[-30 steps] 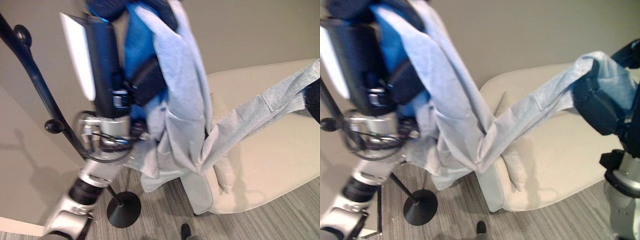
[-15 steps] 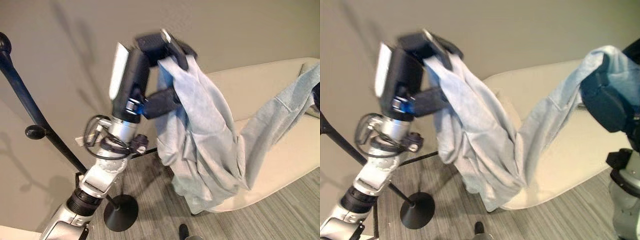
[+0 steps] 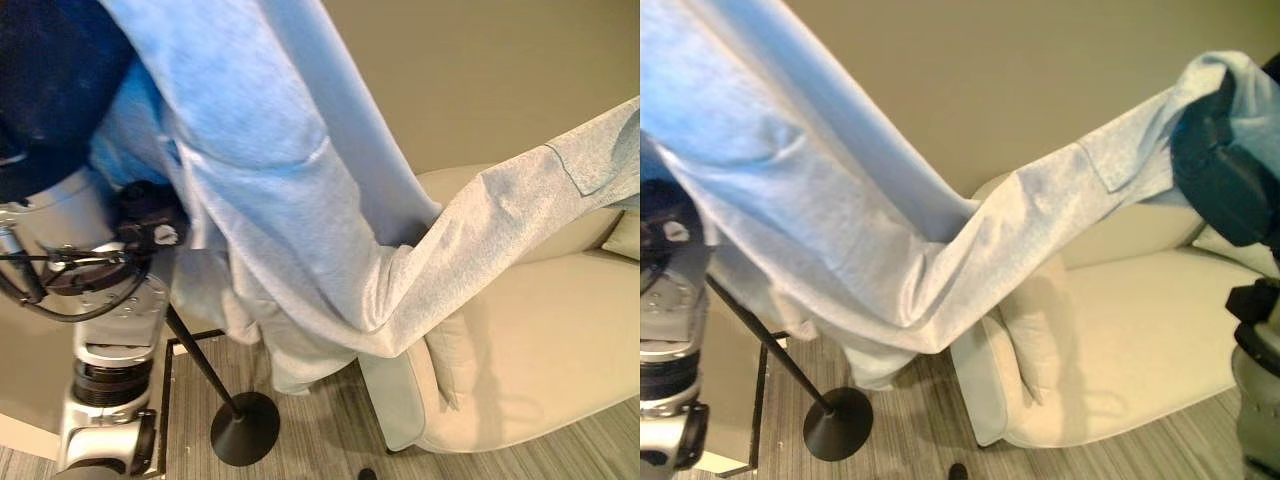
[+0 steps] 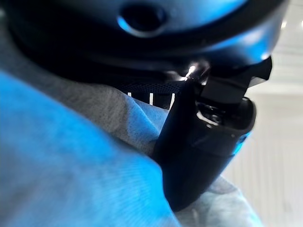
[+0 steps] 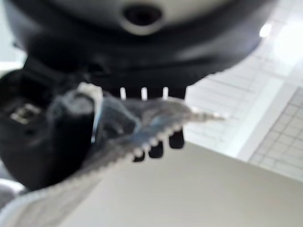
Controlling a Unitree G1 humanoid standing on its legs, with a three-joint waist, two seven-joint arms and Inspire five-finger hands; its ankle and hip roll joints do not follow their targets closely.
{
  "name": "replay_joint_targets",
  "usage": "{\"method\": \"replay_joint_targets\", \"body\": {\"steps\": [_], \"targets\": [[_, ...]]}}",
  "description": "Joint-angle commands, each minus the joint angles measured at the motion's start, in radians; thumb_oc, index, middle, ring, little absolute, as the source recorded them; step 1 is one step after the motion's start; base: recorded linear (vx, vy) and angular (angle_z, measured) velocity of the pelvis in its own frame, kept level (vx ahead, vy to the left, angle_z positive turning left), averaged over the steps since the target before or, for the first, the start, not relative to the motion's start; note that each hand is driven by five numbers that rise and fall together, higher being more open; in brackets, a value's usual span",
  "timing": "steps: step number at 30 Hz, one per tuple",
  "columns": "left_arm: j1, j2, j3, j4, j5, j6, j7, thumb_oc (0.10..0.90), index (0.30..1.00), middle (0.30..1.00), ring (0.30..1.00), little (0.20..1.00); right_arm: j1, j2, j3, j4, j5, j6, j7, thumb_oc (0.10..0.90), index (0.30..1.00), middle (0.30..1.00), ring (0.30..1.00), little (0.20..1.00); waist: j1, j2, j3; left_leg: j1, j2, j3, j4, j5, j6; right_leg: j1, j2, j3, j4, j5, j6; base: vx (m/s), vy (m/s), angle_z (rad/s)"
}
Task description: Hang the clothes on the sofa on the clothes rack.
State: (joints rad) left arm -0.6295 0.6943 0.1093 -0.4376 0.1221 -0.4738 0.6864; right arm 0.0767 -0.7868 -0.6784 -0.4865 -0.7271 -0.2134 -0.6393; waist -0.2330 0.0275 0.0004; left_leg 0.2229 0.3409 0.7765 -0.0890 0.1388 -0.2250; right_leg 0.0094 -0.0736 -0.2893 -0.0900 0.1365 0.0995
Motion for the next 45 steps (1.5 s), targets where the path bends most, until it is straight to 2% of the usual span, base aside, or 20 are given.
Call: {"method": "replay_joint_targets", "body": {"steps": [1, 4, 5, 8, 9, 10, 11, 15, 17, 18, 19, 21, 24, 25, 26, 27, 28, 32, 41, 45], "targets": [[-0.179, 0.069, 0.019, -0.032, 0.109, 0.022, 0.126, 0.4, 0.3, 0.3, 0.3, 0.3, -0.046, -0.132, -0.079, -0.065, 0.044, -0.001, -0.045, 0.4, 0.3, 0.3, 0.3, 0.3, 0.019, 0.019, -0.093, 0.052, 0.108, -0.034, 0.019, 0.134, -0.037, 0.01, 0.048, 0.018, 0.076, -0.088, 0.086, 0.01, -0.032, 0.23], [-0.2, 0.108, 0.019, -0.008, 0.14, 0.037, 0.154, 0.4, 0.3, 0.3, 0.3, 0.3, -0.056, -0.144, -0.074, -0.053, 0.046, -0.003, -0.052, 0.4, 0.3, 0.3, 0.3, 0.3, 0.024, 0.022, -0.097, 0.053, 0.108, -0.038, 0.016, 0.137, -0.037, 0.012, 0.049, 0.018, 0.074, -0.087, 0.087, 0.01, -0.011, 0.06], [-0.239, 0.195, 0.03, 0.037, 0.189, 0.072, 0.194, 0.4, 0.3, 0.3, 0.3, 0.3, -0.06, -0.175, -0.077, -0.027, 0.055, -0.008, -0.069, 0.4, 0.3, 0.3, 0.3, 0.3, 0.037, 0.03, -0.109, 0.054, 0.108, -0.045, 0.014, 0.143, -0.037, 0.018, 0.052, 0.017, 0.073, -0.086, 0.088, 0.02, -0.013, 0.06], [-0.269, 0.279, 0.033, 0.078, 0.236, 0.102, 0.233, 0.4, 0.3, 0.3, 0.3, 0.3, -0.064, -0.2, -0.086, -0.003, 0.058, -0.014, -0.087, 0.4, 0.3, 0.3, 0.3, 0.3, 0.042, 0.032, -0.113, 0.053, 0.11, -0.046, 0.014, 0.145, -0.037, 0.02, 0.054, 0.016, 0.073, -0.085, 0.09, 0.02, -0.02, 0.04], [-0.284, 0.35, 0.039, 0.117, 0.292, 0.136, 0.266, 0.4, 0.3, 0.3, 0.3, 0.3, -0.068, -0.216, -0.092, 0.016, 0.063, -0.019, -0.104, 0.4, 0.3, 0.3, 0.3, 0.3, 0.05, 0.034, -0.116, 0.051, 0.11, -0.046, 0.014, 0.149, -0.037, 0.023, 0.055, 0.015, 0.074, -0.086, 0.091, 0.01, -0.012, 0.05], [-0.287, 0.352, 0.036, 0.12, 0.294, 0.137, 0.269, 0.4, 0.3, 0.3, 0.3, 0.3, -0.07, -0.216, -0.091, 0.018, 0.063, -0.02, -0.105, 0.4, 0.3, 0.3, 0.3, 0.3, 0.049, 0.033, -0.115, 0.051, 0.11, -0.045, 0.013, 0.149, -0.037, 0.022, 0.055, 0.015, 0.074, -0.086, 0.091, 0.0, 0.0, 0.0], [-0.285, 0.444, 0.045, 0.156, 0.362, 0.185, 0.278, 0.4, 0.3, 0.3, 0.3, 0.3, -0.061, -0.24, -0.104, 0.027, 0.063, -0.029, -0.111, 0.4, 0.3, 0.3, 0.3, 0.3, 0.064, 0.036, -0.119, 0.048, 0.109, -0.046, 0.014, 0.15, -0.037, 0.026, 0.054, 0.011, 0.074, -0.086, 0.091, 0.0, 0.0, 0.0], [-0.239, 0.586, 0.059, 0.241, 0.488, 0.263, 0.297, 0.4, 0.3, 0.3, 0.3, 0.3, -0.045, -0.268, -0.112, 0.058, 0.049, -0.042, -0.126, 0.4, 0.3, 0.3, 0.3, 0.3, 0.086, 0.034, -0.119, 0.044, 0.107, -0.049, 0.014, 0.151, -0.037, 0.032, 0.054, -0.003, 0.072, -0.084, 0.092, 0.01, 0.005, 0.05], [-0.143, 0.715, 0.081, 0.342, 0.636, 0.366, 0.332, 0.4, 0.3, 0.3, 0.3, 0.3, -0.027, -0.294, -0.128, 0.089, 0.036, -0.059, -0.147, 0.4, 0.3, 0.3, 0.3, 0.3, 0.101, 0.028, -0.118, 0.038, 0.105, -0.049, 0.014, 0.151, -0.037, 0.036, 0.053, -0.01, 0.073, -0.084, 0.093, 0.03, 0.008, 0.21], [-0.107, 0.741, 0.093, 0.373, 0.67, 0.398, 0.334, 0.4, 0.3, 0.3, 0.3, 0.3, -0.022, -0.303, -0.134, 0.103, 0.035, -0.061, -0.153, 0.4, 0.3, 0.3, 0.3, 0.3, 0.105, 0.025, -0.118, 0.036, 0.105, -0.051, 0.014, 0.15, -0.037, 0.037, 0.052, -0.013, 0.074, -0.084, 0.092, 0.02, 0.016, 0.2], [-0.007, 0.79, 0.117, 0.453, 0.737, 0.455, 0.291, 0.4, 0.3, 0.3, 0.3, 0.3, 0.001, -0.301, -0.169, 0.139, 0.029, -0.056, -0.159, 0.4, 0.3, 0.3, 0.3, 0.3, 0.133, 0.008, -0.11, 0.028, 0.106, -0.057, 0.015, 0.15, -0.037, 0.038, 0.052, -0.02, 0.076, -0.085, 0.091, 0.0, 0.016, 0.1], [0.11, 0.783, 0.181, 0.485, 0.761, 0.476, 0.232, 0.4, 0.3, 0.3, 0.3, 0.3, 0.034, -0.29, -0.206, 0.164, 0.032, -0.051, -0.159, 0.4, 0.3, 0.3, 0.3, 0.3, 0.151, -0.003, -0.108, 0.023, 0.106, -0.063, 0.017, 0.153, -0.037, 0.04, 0.051, -0.024, 0.075, -0.086, 0.088, 0.0, 0.01, 0.14], [0.308, 0.716, 0.274, 0.512, 0.778, 0.458, 0.111, 0.4, 0.3, 0.3, 0.3, 0.3, 0.077, -0.278, -0.252, 0.217, 0.062, -0.03, -0.133, 0.4, 0.3, 0.3, 0.3, 0.3, 0.174, -0.01, -0.095, 0.013, 0.111, -0.069, 0.021, 0.153, -0.037, 0.042, 0.052, -0.03, 0.074, -0.088, 0.082, 0.0, -0.005, 0.15], [0.388, 0.658, 0.31, 0.516, 0.774, 0.443, 0.051, 0.4, 0.3, 0.3, 0.3, 0.3, 0.086, -0.27, -0.248, 0.246, 0.097, -0.017, -0.103, 0.4, 0.3, 0.3, 0.3, 0.3, 0.171, -0.011, -0.083, 0.009, 0.113, -0.071, 0.022, 0.152, -0.037, 0.041, 0.053, -0.033, 0.074, -0.088, 0.08, 0.0, -0.013, 0.11], [0.402, 0.652, 0.323, 0.51, 0.775, 0.442, 0.045, 0.4, 0.3, 0.3, 0.3, 0.3, 0.085, -0.276, -0.246, 0.247, 0.102, -0.017, -0.099, 0.4, 0.3, 0.3, 0.3, 0.3, 0.169, -0.008, -0.084, 0.009, 0.113, -0.072, 0.023, 0.152, -0.037, 0.042, 0.052, -0.034, 0.075, -0.088, 0.08, -0.01, -0.023, 0.09], [0.436, 0.583, 0.313, 0.5, 0.749, 0.406, -0.016, 0.4, 0.3, 0.3, 0.3, 0.3, 0.068, -0.282, -0.206, 0.287, 0.156, -0.015, -0.06, 0.4, 0.3, 0.3, 0.3, 0.3, 0.149, -0.01, -0.074, 0.003, 0.117, -0.075, 0.025, 0.151, -0.037, 0.041, 0.053, -0.036, 0.074, -0.087, 0.077, 0.0, 0.0, 0.0], [0.432, 0.565, 0.296, 0.499, 0.741, 0.391, -0.036, 0.4, 0.3, 0.3, 0.3, 0.3, 0.06, -0.287, -0.188, 0.308, 0.181, -0.015, -0.041, 0.4, 0.3, 0.3, 0.3, 0.3, 0.14, -0.011, -0.07, 0.0, 0.118, -0.077, 0.025, 0.151, -0.037, 0.04, 0.053, -0.039, 0.075, -0.087, 0.077, -0.01, -0.024, 0.05], [0.215, 0.493, 0.014, 0.56, 0.664, 0.334, -0.087, 0.4, 0.3, 0.3, 0.3, 0.3, -0.015, -0.349, -0.056, 0.404, 0.258, -0.019, 0.022, 0.4, 0.3, 0.3, 0.3, 0.3, 0.096, -0.012, -0.059, -0.006, 0.111, -0.067, 0.022, 0.153, -0.037, 0.033, 0.046, -0.054, 0.08, -0.08, 0.081, 0.03, 0.017, 0.02], [-0.041, 0.491, -0.192, 0.653, 0.633, 0.331, -0.081, 0.4, 0.3, 0.3, 0.3, 0.3, -0.003, -0.383, -0.02, 0.538, 0.249, -0.001, 0.016, 0.4, 0.3, 0.3, 0.3, 0.3, 0.087, -0.003, -0.055, -0.003, 0.102, -0.056, 0.016, 0.147, -0.037, 0.031, 0.037, -0.061, 0.084, -0.077, 0.085, 0.03, 0.013, -0.02], [-0.26, 0.503, -0.349, 0.757, 0.624, 0.367, -0.059, 0.4, 0.3, 0.3, 0.3, 0.3, -0.022, -0.415, 0.031, 0.626, 0.263, 0.0, 0.011, 0.4, 0.3, 0.3, 0.3, 0.3, 0.08, 0.006, -0.057, -0.005, 0.098, -0.054, 0.016, 0.149, -0.037, 0.028, 0.034, -0.064, 0.088, -0.078, 0.086, 0.04, 0.006, 0.03]]}}
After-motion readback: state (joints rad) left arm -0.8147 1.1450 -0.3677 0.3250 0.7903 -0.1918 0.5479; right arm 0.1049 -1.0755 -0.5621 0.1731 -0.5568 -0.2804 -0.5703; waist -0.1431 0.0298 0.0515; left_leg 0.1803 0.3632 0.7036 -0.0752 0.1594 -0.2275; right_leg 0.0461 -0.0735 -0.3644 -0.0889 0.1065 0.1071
